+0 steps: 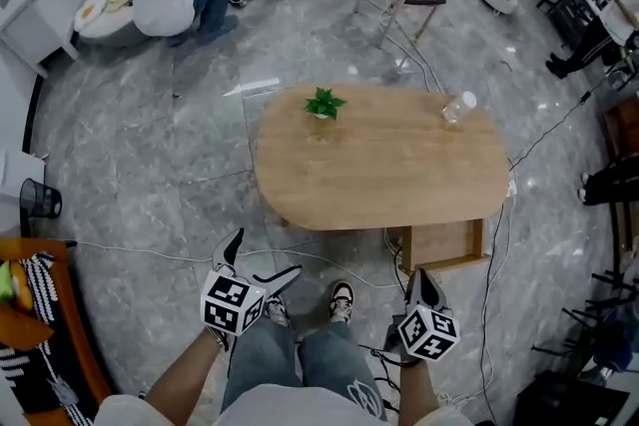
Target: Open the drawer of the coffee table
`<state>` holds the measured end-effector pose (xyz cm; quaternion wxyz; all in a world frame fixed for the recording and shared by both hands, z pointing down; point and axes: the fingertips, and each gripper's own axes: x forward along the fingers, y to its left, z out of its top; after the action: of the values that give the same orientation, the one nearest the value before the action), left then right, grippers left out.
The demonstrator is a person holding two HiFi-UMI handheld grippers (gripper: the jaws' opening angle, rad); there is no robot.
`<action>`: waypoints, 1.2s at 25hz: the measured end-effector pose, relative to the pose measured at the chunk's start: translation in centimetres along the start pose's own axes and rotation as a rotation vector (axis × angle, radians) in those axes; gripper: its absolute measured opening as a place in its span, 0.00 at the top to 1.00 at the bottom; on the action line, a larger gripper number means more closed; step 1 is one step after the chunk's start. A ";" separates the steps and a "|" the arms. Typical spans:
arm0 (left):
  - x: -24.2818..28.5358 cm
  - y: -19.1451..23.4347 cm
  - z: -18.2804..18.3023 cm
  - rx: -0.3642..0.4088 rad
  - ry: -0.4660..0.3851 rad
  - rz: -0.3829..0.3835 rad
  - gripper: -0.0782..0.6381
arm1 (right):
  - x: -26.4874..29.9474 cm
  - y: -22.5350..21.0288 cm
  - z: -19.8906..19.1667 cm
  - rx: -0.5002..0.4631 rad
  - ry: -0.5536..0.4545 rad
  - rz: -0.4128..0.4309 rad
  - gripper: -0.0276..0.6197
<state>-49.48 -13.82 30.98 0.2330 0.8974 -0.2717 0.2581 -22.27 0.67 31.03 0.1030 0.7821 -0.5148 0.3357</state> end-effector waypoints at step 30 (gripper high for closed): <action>19.3 4.9 -22.0 0.216 0.029 -0.437 0.09 | 9.6 4.8 -21.6 -0.237 0.298 0.035 0.96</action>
<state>-46.00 -12.30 60.38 0.1897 0.9508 -0.0384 0.2419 -33.15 2.43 52.45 0.2638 0.6969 -0.5433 0.3867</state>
